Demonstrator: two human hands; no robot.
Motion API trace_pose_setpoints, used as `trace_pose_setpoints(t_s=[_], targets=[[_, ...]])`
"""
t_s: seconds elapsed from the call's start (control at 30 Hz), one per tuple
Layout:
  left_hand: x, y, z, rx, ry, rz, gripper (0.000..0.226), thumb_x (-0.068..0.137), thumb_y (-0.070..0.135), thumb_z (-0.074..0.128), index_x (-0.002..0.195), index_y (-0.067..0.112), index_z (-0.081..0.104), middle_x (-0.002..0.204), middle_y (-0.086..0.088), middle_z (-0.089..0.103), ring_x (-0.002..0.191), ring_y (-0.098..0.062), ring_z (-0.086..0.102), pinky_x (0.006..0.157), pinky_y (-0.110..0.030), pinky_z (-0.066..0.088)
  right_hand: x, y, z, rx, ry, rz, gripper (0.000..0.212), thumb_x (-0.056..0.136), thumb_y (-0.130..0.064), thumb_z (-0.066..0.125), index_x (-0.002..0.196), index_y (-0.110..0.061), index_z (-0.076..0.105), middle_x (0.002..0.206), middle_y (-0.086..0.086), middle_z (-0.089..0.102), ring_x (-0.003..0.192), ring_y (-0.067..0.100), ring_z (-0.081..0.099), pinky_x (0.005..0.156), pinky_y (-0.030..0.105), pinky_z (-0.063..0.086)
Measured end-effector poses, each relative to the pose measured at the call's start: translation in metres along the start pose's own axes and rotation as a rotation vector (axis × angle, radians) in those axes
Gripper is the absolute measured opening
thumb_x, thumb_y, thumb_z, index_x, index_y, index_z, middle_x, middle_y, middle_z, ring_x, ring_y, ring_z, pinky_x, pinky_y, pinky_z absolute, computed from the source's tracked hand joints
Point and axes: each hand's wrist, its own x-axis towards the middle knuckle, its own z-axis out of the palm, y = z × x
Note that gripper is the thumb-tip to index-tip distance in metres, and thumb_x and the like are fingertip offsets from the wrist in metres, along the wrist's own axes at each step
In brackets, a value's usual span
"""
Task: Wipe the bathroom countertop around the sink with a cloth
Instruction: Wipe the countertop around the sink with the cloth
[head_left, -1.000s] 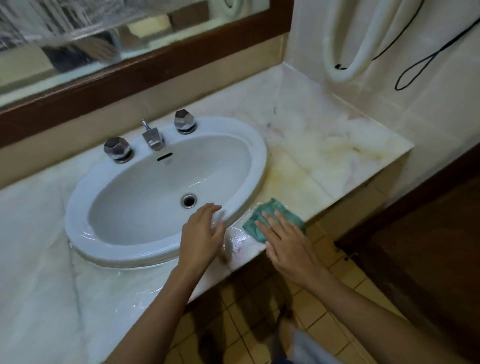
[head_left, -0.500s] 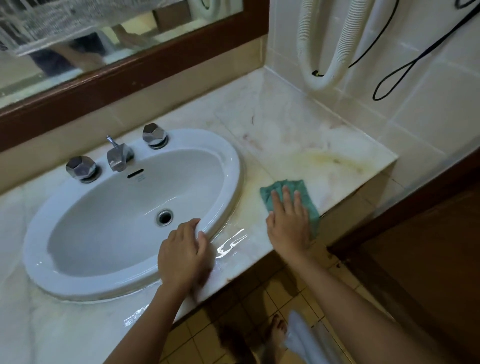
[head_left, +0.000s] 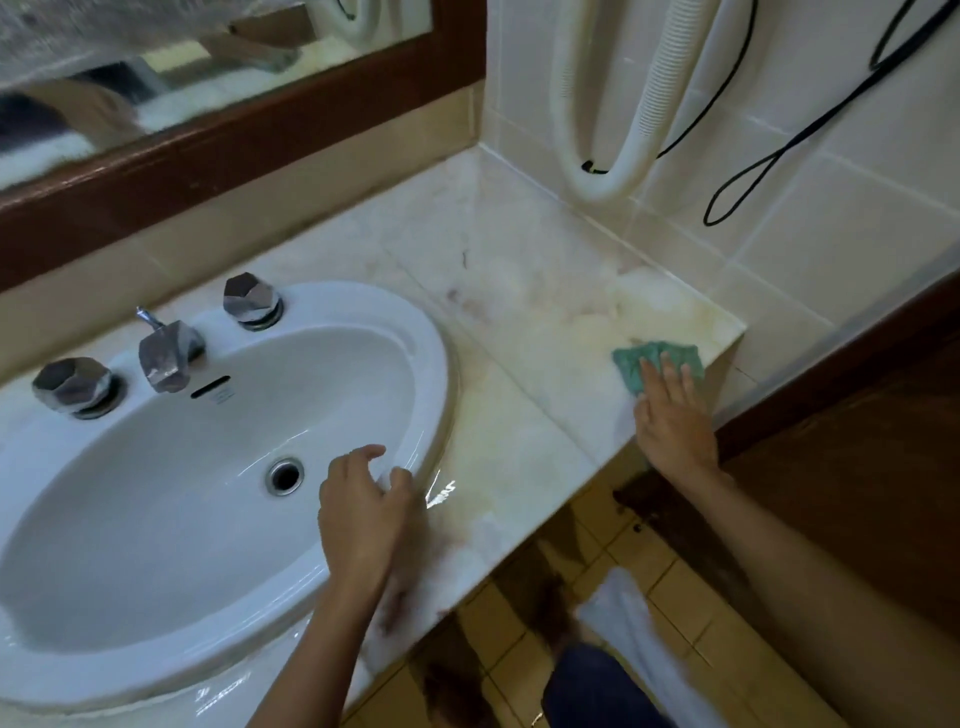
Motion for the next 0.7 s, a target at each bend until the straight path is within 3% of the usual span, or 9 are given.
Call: trace_pose_setpoints(t_s=[0.17, 0.37, 0.57, 0.7], targets=[[0.04, 0.046, 0.027, 0.012, 0.045, 0.097, 0.039, 0.091, 0.027, 0.054, 0.129, 0.018, 0.055, 0.135, -0.002, 0.049, 0.123, -0.024, 0.047, 0.1, -0.04, 0.039, 0.09, 0.023, -0.013, -0.102, -0.058, 0.029, 0.063, 0.095, -0.041, 0.01, 0.154, -0.019, 0.007, 0.162, 0.01, 0.001, 0.148, 0.032, 0.0, 0.119, 0.044, 0.003], [0.047, 0.051, 0.048, 0.066, 0.069, 0.036, 0.04, 0.093, 0.036, 0.046, 0.133, 0.029, 0.045, 0.133, 0.008, 0.05, 0.12, -0.017, 0.048, 0.09, -0.039, 0.041, 0.164, 0.006, -0.017, -0.165, -0.148, -0.19, 0.056, 0.101, -0.039, 0.018, 0.153, -0.03, 0.0, 0.162, -0.001, -0.008, 0.148, 0.025, -0.01, 0.118, 0.046, 0.0], [0.048, 0.052, 0.046, -0.011, 0.09, -0.071, 0.039, 0.082, 0.05, 0.048, 0.117, 0.035, 0.053, 0.117, 0.015, 0.054, 0.095, -0.009, 0.059, 0.08, -0.041, 0.049, 0.123, -0.048, 0.003, -0.158, -0.178, -0.491, 0.056, 0.1, -0.043, 0.02, 0.153, -0.031, 0.006, 0.162, 0.0, 0.0, 0.148, 0.028, -0.005, 0.118, 0.045, 0.004], [0.052, 0.052, 0.044, -0.074, 0.085, -0.136, 0.038, 0.074, 0.052, 0.053, 0.107, 0.033, 0.059, 0.109, 0.016, 0.06, 0.095, -0.009, 0.06, 0.08, -0.042, 0.051, 0.091, -0.006, -0.002, -0.195, -0.174, -0.633, 0.057, 0.099, -0.047, 0.018, 0.153, -0.034, 0.001, 0.162, -0.005, -0.004, 0.148, 0.023, -0.008, 0.118, 0.041, 0.0]])
